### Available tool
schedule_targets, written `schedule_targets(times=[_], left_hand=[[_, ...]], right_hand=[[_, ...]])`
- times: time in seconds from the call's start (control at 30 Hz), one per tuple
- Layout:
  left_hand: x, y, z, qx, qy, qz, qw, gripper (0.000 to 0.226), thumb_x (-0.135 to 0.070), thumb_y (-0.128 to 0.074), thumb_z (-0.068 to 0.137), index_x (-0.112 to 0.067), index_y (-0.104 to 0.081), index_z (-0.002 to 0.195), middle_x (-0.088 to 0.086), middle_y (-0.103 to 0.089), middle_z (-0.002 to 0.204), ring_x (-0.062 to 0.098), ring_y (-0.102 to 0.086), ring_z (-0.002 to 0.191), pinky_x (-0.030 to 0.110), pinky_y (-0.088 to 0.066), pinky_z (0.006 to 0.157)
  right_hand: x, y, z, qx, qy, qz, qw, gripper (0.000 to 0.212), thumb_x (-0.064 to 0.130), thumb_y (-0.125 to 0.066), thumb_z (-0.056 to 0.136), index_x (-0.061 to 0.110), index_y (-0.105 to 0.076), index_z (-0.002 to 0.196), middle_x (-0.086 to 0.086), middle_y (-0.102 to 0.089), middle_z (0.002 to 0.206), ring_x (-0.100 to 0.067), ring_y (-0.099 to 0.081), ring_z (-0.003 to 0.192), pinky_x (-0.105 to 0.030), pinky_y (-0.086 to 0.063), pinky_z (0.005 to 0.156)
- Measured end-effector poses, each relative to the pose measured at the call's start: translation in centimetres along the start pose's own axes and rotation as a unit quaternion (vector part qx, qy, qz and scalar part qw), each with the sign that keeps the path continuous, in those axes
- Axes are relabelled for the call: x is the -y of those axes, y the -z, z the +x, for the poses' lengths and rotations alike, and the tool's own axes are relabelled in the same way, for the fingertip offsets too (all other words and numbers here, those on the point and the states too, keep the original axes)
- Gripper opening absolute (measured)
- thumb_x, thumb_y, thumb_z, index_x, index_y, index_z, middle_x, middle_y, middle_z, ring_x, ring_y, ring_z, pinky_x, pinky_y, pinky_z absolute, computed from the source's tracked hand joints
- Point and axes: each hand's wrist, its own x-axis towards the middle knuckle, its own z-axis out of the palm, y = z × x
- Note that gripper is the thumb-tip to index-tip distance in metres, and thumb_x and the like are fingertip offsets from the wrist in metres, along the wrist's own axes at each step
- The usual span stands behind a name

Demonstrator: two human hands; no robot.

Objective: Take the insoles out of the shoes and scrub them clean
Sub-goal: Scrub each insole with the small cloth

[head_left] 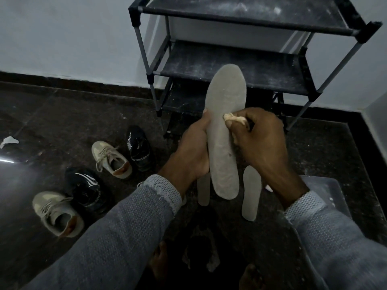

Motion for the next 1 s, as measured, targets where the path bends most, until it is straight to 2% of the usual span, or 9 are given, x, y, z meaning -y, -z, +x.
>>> schedule_targets(times=[0.17, 0.27, 0.4, 0.5, 0.6, 0.67, 0.77, 0.83, 1.0], left_hand=[[-0.5, 0.5, 0.0, -0.017, -0.009, 0.004, 1.0, 0.057, -0.044, -0.032, 0.102, -0.002, -0.05, 0.135, 0.015, -0.065, 0.104, 0.024, -0.066, 0.085, 0.03, -0.06, 0.067], [-0.6, 0.2, -0.4, -0.009, -0.006, 0.001, 1.0, 0.058, -0.044, -0.028, 0.102, -0.002, -0.045, 0.139, 0.018, -0.061, 0.117, 0.026, -0.064, 0.096, 0.035, -0.057, 0.075], [-0.4, 0.2, -0.2, 0.01, -0.015, -0.009, 1.0, 0.054, -0.043, -0.028, 0.103, -0.005, -0.047, 0.137, 0.014, -0.065, 0.104, 0.024, -0.066, 0.083, 0.035, -0.058, 0.071], [-0.5, 0.6, 0.0, 0.002, -0.014, -0.005, 1.0, 0.056, -0.045, -0.028, 0.102, -0.004, -0.048, 0.136, 0.015, -0.066, 0.104, 0.025, -0.068, 0.082, 0.035, -0.059, 0.069], [-0.7, 1.0, 0.4, -0.014, -0.016, -0.005, 1.0, 0.059, -0.048, -0.031, 0.101, -0.003, -0.052, 0.132, 0.016, -0.066, 0.105, 0.026, -0.068, 0.083, 0.035, -0.06, 0.067], [-0.7, 1.0, 0.3, -0.013, -0.015, -0.007, 1.0, 0.058, -0.048, -0.031, 0.101, -0.004, -0.052, 0.132, 0.016, -0.066, 0.104, 0.026, -0.067, 0.084, 0.036, -0.059, 0.069], [-0.6, 0.7, 0.2, 0.002, -0.009, -0.021, 1.0, 0.054, -0.048, -0.031, 0.101, -0.005, -0.058, 0.12, 0.015, -0.068, 0.098, 0.026, -0.067, 0.082, 0.037, -0.057, 0.075], [-0.5, 0.7, 0.2, 0.004, -0.012, -0.023, 1.0, 0.052, -0.048, -0.031, 0.101, -0.006, -0.061, 0.112, 0.014, -0.07, 0.092, 0.024, -0.068, 0.077, 0.036, -0.058, 0.071], [-0.8, 1.1, 0.4, -0.006, -0.032, -0.021, 0.999, 0.057, -0.047, -0.031, 0.101, -0.004, -0.051, 0.132, 0.015, -0.068, 0.095, 0.026, -0.069, 0.075, 0.034, -0.06, 0.062]], right_hand=[[2.5, -1.3, -1.3, 0.117, 0.041, 0.043, 0.991, 0.008, 0.02, -0.071, 0.086, 0.016, -0.074, 0.092, 0.006, -0.069, 0.086, -0.004, -0.063, 0.077, -0.019, -0.052, 0.07], [2.2, -0.9, -0.9, 0.094, 0.034, 0.026, 0.995, 0.008, 0.025, -0.071, 0.086, 0.018, -0.074, 0.086, 0.012, -0.066, 0.08, -0.004, -0.062, 0.075, -0.024, -0.052, 0.069], [0.6, 0.4, 0.0, 0.013, 0.011, 0.001, 1.0, 0.02, 0.027, -0.068, 0.089, 0.01, -0.073, 0.079, 0.005, -0.068, 0.075, -0.009, -0.063, 0.069, -0.04, -0.053, 0.065], [1.1, 0.0, -0.3, 0.072, -0.012, 0.04, 0.997, 0.011, 0.025, -0.071, 0.086, 0.015, -0.073, 0.081, 0.011, -0.067, 0.08, -0.005, -0.064, 0.071, -0.029, -0.054, 0.063], [2.3, -0.9, -1.0, 0.154, 0.022, 0.05, 0.987, 0.006, 0.023, -0.073, 0.085, 0.017, -0.074, 0.087, 0.009, -0.069, 0.083, -0.004, -0.064, 0.075, -0.024, -0.053, 0.066], [2.3, -0.8, -0.9, 0.142, 0.024, 0.038, 0.989, 0.01, 0.024, -0.072, 0.085, 0.015, -0.075, 0.087, 0.005, -0.07, 0.083, -0.007, -0.064, 0.073, -0.029, -0.053, 0.067], [1.2, 0.2, -0.1, 0.059, -0.013, 0.023, 0.998, 0.016, 0.03, -0.069, 0.087, 0.015, -0.074, 0.084, 0.008, -0.069, 0.077, -0.006, -0.064, 0.069, -0.038, -0.055, 0.066], [0.7, 0.5, 0.0, 0.035, -0.031, 0.026, 0.999, 0.015, 0.031, -0.069, 0.088, 0.017, -0.074, 0.083, 0.01, -0.068, 0.074, -0.005, -0.064, 0.067, -0.037, -0.055, 0.064], [2.1, -0.9, -1.1, 0.142, 0.001, 0.051, 0.988, 0.009, 0.024, -0.072, 0.085, 0.016, -0.074, 0.087, 0.009, -0.069, 0.082, -0.005, -0.064, 0.072, -0.03, -0.054, 0.066]])
